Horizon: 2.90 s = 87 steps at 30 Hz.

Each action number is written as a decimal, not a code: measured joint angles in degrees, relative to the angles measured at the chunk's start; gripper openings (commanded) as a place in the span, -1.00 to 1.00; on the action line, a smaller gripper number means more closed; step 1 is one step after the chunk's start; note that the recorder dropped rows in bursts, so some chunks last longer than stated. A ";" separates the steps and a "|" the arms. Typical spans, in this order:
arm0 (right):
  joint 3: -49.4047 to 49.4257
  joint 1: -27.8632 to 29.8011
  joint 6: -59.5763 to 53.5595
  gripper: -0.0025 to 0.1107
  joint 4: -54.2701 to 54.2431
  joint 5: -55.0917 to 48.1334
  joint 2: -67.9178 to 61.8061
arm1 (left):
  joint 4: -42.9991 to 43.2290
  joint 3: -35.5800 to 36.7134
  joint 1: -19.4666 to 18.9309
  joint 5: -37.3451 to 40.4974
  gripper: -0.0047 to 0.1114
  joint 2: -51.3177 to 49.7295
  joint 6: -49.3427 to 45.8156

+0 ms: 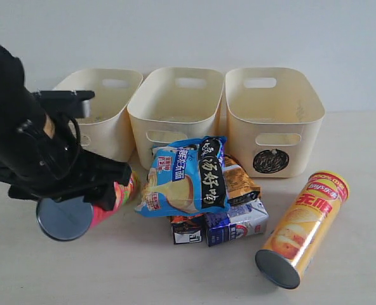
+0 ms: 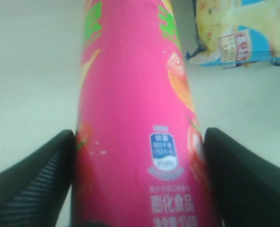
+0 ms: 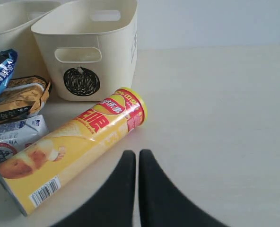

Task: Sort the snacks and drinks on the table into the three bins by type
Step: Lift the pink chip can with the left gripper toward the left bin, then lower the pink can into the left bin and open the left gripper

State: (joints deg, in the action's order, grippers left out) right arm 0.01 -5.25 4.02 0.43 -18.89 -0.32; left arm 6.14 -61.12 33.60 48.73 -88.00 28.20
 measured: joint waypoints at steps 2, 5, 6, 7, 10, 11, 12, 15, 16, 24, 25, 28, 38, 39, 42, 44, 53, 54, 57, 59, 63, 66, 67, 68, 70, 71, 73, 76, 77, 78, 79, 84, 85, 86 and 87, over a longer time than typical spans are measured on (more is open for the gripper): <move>0.00 0.00 0.00 -0.96 0.00 0.00 0.00 | 0.74 0.00 0.00 0.59 -0.84 3.22 -0.10; 0.00 0.00 0.00 -0.96 0.00 0.00 0.00 | 1.66 0.00 0.00 0.82 -0.84 8.15 -0.21; 0.00 0.00 0.00 -0.96 0.00 0.00 0.00 | 1.93 0.00 0.00 0.69 -0.84 9.87 -0.21; 0.00 0.00 0.00 -0.96 0.00 0.00 0.00 | 2.29 0.00 0.00 0.51 -0.84 11.49 -0.21; 0.00 0.00 0.00 -0.96 0.00 0.00 0.00 | 3.73 0.00 0.03 -0.49 -0.84 15.26 -0.21; 0.00 0.00 0.00 -0.96 0.00 0.00 0.00 | 4.56 0.00 0.03 -1.01 -0.84 16.13 -0.21; 0.00 0.00 0.00 -0.96 0.00 0.00 0.00 | 5.77 0.00 0.03 -1.57 -0.84 17.06 -0.21; 0.00 0.00 0.00 -0.96 0.00 0.00 0.00 | 10.14 0.00 0.03 -3.41 -0.84 18.91 0.15; 0.00 0.00 0.00 -0.96 0.00 0.00 0.00 | 11.53 0.00 0.03 -3.96 -0.84 19.40 0.24; 0.00 0.00 0.00 -0.96 0.00 0.00 0.00 | 19.71 -4.90 -3.59 -7.49 -0.84 17.96 1.47; 0.00 0.00 0.00 -0.96 0.00 0.00 0.00 | 20.21 -5.87 -4.89 -8.14 -0.84 17.20 1.48; 0.00 0.00 0.00 -0.96 0.00 0.00 0.00 | 20.98 -8.66 -8.60 -10.31 -0.84 14.19 1.61; 0.00 0.00 0.00 -0.96 0.00 0.00 0.00 | 21.20 -16.95 -13.14 -16.55 -0.84 1.31 1.70; 0.00 0.00 0.00 -0.96 0.00 0.00 0.00 | 21.20 -17.60 -13.14 -17.12 -0.84 0.29 1.70; 0.00 0.00 0.00 -0.96 0.00 0.00 0.00 | 21.20 -19.81 -13.25 -18.02 -0.84 -2.98 1.70; 0.00 0.00 0.00 -0.96 0.00 0.00 0.00 | 21.20 -21.24 -13.64 -18.55 -0.84 -5.10 1.70; 0.00 0.00 0.00 -0.96 0.00 0.00 0.00 | 21.39 -23.95 -17.74 -23.45 -0.84 -12.74 1.70; 0.00 0.00 0.00 -0.96 0.00 0.00 0.00 | 21.39 -23.95 -18.11 -24.04 -0.84 -13.66 1.70; 0.00 0.00 0.00 -0.96 0.00 0.00 0.00 | 21.39 -23.95 -18.56 -25.65 -0.84 -16.50 1.70; 0.00 0.00 0.00 -0.96 0.00 0.00 0.00 | 21.39 -23.95 -18.66 -27.26 -0.83 -18.06 1.70; 0.00 0.00 0.00 -0.96 0.00 0.00 0.00 | 21.39 -23.95 -18.66 -29.73 -0.53 -20.98 1.70; 0.00 0.00 0.00 -0.96 0.00 0.00 0.00 | 21.39 -24.39 -18.66 -30.09 -0.09 -23.02 1.70; 0.00 0.00 0.00 -0.96 0.00 0.00 0.00 | 21.39 -24.58 -18.66 -30.26 0.03 -23.68 1.70; 0.00 0.00 0.00 -0.96 0.00 0.00 0.00 | 21.39 -24.69 -18.66 -30.55 0.11 -24.23 1.70; 0.00 0.00 0.00 -0.96 0.00 0.00 0.00 | 21.39 -24.97 -18.66 -30.82 0.26 -24.94 1.70; 0.00 0.00 0.00 -0.96 0.00 0.00 0.00 | 21.39 -25.07 -18.66 -30.97 0.30 -25.25 1.70; 0.00 0.00 0.00 -0.96 0.00 0.00 0.00 | 21.39 -25.11 -18.66 -31.24 0.40 -25.23 1.70; 0.00 0.00 0.00 -0.96 0.00 0.00 0.00 | 21.39 -25.45 -18.66 -31.93 0.52 -25.23 1.70; 0.00 0.00 0.00 -0.96 0.00 0.00 0.00 | 21.39 -25.45 -18.66 -32.04 0.56 -25.23 1.70; 0.00 0.00 0.00 -0.96 0.00 0.00 0.00 | 21.39 -25.48 -18.66 -32.04 0.59 -25.23 1.70; 0.00 0.00 0.00 -0.96 0.00 0.00 0.00 | 21.39 -25.60 -18.66 -32.04 0.59 -25.23 1.70; 0.00 0.00 0.00 -0.96 0.00 0.00 0.00 | 21.39 -25.85 -18.66 -29.69 0.22 -24.88 1.83; 0.00 0.00 0.00 -0.96 0.00 0.00 0.00 | 21.39 -25.96 -18.66 -28.70 0.03 -24.54 1.95; 0.00 0.00 0.00 -0.96 0.00 0.00 0.00 | 21.39 -26.09 -18.66 -27.83 -0.18 -23.83 1.95; 0.00 0.00 0.00 -0.96 0.00 0.00 0.00 | 21.39 -26.09 -18.66 -27.10 -0.66 -23.00 2.07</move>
State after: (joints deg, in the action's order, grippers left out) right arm 0.01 -5.25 4.02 0.43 -18.89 -0.32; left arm 27.53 -87.21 14.94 21.63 -111.00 30.27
